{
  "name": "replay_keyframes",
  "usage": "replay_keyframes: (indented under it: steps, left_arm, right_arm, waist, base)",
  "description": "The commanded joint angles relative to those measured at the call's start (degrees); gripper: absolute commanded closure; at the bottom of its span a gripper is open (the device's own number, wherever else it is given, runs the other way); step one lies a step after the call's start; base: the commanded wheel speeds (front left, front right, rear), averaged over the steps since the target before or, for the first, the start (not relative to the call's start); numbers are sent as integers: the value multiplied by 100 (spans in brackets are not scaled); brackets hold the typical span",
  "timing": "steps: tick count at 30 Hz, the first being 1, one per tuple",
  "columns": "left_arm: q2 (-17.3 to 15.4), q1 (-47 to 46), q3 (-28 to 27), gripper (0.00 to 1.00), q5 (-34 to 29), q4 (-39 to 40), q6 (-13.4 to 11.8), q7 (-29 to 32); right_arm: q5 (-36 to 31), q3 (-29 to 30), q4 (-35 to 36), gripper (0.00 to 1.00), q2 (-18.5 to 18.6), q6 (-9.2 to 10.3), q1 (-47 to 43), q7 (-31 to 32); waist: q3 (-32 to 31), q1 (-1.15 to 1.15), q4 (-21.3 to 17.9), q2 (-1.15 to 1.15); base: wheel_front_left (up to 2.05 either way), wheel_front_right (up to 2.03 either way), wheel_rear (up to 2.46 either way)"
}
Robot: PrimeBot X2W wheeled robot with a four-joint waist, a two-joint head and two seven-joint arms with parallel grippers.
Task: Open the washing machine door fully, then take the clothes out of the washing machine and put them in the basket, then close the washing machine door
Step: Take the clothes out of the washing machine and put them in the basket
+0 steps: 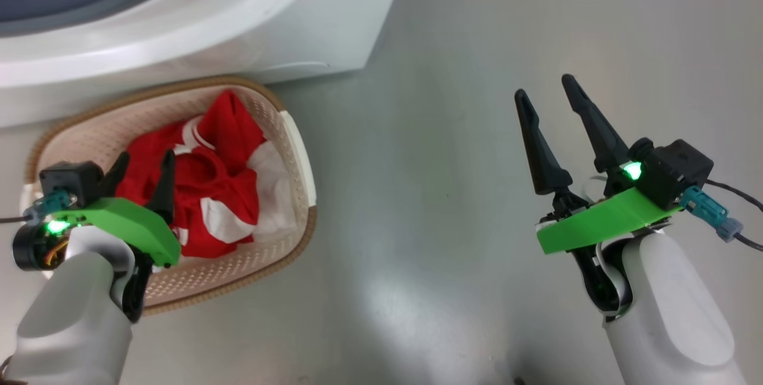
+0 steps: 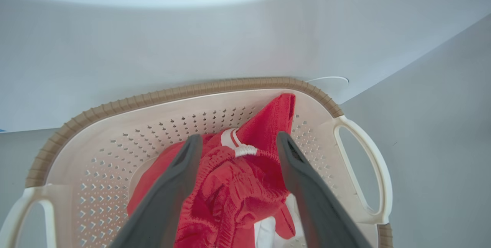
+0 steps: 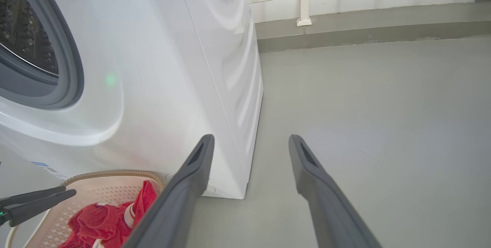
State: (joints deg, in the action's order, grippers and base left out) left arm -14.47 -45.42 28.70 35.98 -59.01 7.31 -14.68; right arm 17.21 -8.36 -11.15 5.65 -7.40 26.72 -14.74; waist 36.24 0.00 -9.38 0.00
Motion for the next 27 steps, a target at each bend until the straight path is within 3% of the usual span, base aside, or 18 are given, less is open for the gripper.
replay_keyframes:
  steps: [1, 27]
  left_arm:
    - [-230, 216, -274, 0, 16, 220, 17, -32]
    - [353, 1834, -2562, 0, -1422, 2644, 18, -32]
  right_arm:
    - [-19, -68, 83, 0, 20, -9, -245, -26]
    - [77, 87, -86, 0, 397, -9, -837, -26]
  waist:
    - [-233, 0, 148, 0]
    - [-1639, 0, 608, 0]
  base:
    - [0, 0, 0]
    - [0, 0, 0]
